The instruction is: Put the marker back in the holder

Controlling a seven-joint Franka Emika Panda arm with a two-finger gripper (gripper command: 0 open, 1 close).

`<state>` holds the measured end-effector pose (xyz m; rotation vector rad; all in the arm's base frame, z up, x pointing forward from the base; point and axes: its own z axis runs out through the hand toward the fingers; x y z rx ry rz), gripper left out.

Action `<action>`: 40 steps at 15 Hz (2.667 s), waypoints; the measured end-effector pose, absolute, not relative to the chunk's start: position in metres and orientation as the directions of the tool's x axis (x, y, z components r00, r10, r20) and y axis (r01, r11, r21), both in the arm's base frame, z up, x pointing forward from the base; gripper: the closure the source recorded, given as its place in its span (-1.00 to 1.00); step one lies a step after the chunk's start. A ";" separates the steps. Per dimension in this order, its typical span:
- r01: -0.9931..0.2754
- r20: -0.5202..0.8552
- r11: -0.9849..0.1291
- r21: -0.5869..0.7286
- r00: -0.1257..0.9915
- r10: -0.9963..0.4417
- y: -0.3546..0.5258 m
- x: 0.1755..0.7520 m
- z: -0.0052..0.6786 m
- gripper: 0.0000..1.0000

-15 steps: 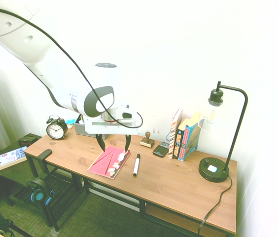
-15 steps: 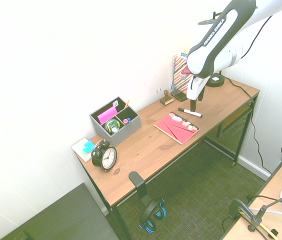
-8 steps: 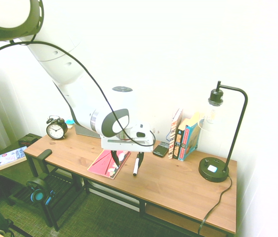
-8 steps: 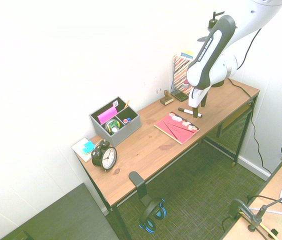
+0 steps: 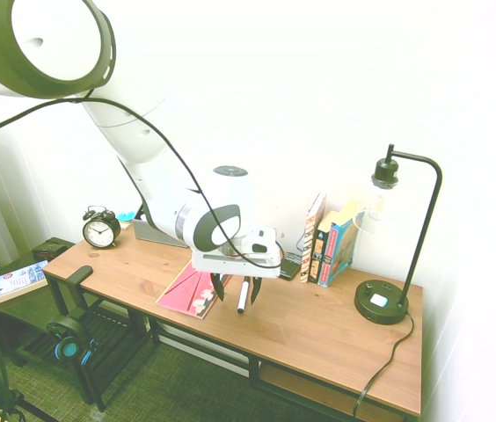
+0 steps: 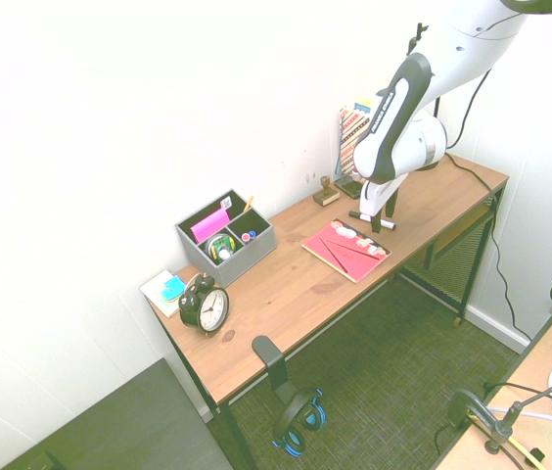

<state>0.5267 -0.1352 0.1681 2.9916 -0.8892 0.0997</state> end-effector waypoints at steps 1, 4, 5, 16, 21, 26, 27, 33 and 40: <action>-0.547 0.066 -0.837 -0.002 0.835 -0.546 -0.135 0.530 0.169 1.00; -0.542 0.057 -0.840 -0.002 0.839 -0.542 -0.131 0.537 0.167 1.00; -0.542 0.055 -0.840 -0.002 0.839 -0.541 -0.130 0.537 0.166 1.00; -0.585 0.027 -0.811 -0.017 0.811 -0.585 -0.128 0.535 0.161 1.00; -0.723 -0.081 -0.688 -0.052 0.690 -0.719 -0.064 0.543 0.280 1.00; -0.829 -0.368 -0.559 -0.018 0.525 -0.767 0.054 0.518 0.395 1.00; -0.852 -0.408 -0.524 -0.009 0.481 -0.776 0.065 0.524 0.399 1.00; -0.964 -0.612 -0.249 0.087 0.146 -0.778 0.090 0.605 0.343 1.00; -0.980 -0.721 -0.104 0.172 -0.053 -0.690 0.065 0.667 0.272 1.00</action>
